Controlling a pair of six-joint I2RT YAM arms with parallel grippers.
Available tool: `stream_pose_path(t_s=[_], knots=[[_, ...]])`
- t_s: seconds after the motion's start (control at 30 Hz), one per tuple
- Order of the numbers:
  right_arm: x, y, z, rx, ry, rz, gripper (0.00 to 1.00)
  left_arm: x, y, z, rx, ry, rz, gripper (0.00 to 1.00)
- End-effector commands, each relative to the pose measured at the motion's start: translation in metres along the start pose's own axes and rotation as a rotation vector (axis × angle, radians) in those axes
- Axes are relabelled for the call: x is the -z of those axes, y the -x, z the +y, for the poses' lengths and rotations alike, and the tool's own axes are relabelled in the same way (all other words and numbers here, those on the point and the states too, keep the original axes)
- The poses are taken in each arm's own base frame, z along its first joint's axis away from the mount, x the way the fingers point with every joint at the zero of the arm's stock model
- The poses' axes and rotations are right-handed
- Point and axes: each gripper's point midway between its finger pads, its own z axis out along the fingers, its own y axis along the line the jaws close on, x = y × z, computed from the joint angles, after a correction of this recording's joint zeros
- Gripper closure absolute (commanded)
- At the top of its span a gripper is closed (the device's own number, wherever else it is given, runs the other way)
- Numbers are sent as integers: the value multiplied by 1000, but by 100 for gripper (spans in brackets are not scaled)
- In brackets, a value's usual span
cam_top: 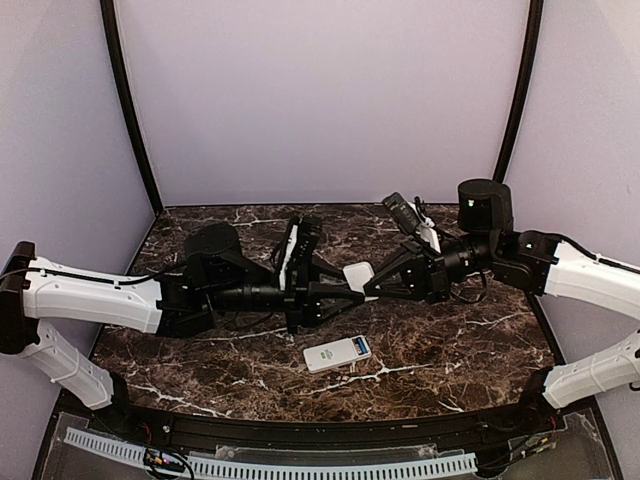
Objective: Load the batteries into the remote control
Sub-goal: Pass from the left arm to the right, then place the battery cover on the remote control without the battery cover.
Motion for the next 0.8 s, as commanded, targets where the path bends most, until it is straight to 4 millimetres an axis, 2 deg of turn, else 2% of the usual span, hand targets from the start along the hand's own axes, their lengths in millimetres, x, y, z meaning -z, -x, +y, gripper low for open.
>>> stream_pose_path(t_s=[0.0,0.17,0.23,0.3,0.37,0.47,0.5,0.57,0.7,0.77], knots=[[0,7,2,1,-2,-16,100,1,0,1,-16,11,0,66],[1,5,-1,-9,-24,-15,100,2,-2,3,-18,24,6,66],[3,4,-3,-22,-35,-17,100,3,-3,5,-18,37,13,60],[4,2,-5,-43,-51,-16,100,6,-6,9,-23,63,26,49],[6,-2,-9,-69,-72,-8,100,9,-11,17,-29,113,42,30],[8,-9,-18,-115,-98,3,100,13,-24,27,-42,173,92,17],[8,-12,-22,-134,-107,8,100,14,-26,31,-43,195,102,9],[10,-18,-31,-178,-136,19,100,16,-33,35,-44,219,134,2],[16,-36,-58,-313,-205,40,100,27,-44,42,-51,277,176,1],[16,-51,-75,-403,-236,57,100,36,-52,49,-52,333,207,1]])
